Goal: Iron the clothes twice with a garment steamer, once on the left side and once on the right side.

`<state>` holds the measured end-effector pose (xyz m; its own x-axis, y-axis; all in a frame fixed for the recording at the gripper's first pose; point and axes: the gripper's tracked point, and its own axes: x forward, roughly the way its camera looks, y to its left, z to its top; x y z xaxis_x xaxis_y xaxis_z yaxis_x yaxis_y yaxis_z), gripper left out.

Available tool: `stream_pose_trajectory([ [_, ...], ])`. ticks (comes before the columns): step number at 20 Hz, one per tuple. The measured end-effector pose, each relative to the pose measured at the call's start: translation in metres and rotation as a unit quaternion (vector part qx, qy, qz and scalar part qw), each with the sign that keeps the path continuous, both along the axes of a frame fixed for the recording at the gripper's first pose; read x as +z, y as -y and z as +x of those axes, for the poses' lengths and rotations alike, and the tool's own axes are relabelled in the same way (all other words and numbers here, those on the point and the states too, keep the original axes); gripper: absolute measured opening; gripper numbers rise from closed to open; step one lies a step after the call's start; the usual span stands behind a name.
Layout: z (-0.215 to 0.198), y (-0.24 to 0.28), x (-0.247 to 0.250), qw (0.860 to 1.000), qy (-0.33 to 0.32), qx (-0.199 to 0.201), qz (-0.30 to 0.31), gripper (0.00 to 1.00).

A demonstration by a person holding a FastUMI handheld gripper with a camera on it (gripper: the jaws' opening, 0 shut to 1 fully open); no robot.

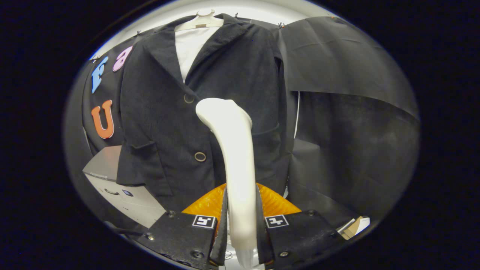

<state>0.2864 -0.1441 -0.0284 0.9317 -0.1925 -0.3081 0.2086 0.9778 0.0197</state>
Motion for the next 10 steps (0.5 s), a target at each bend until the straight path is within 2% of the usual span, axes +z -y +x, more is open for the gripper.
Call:
stream_pose_trajectory([
  [10,-0.007,0.0,-0.052,0.999,-0.037,-0.005,-0.008,0.35],
])
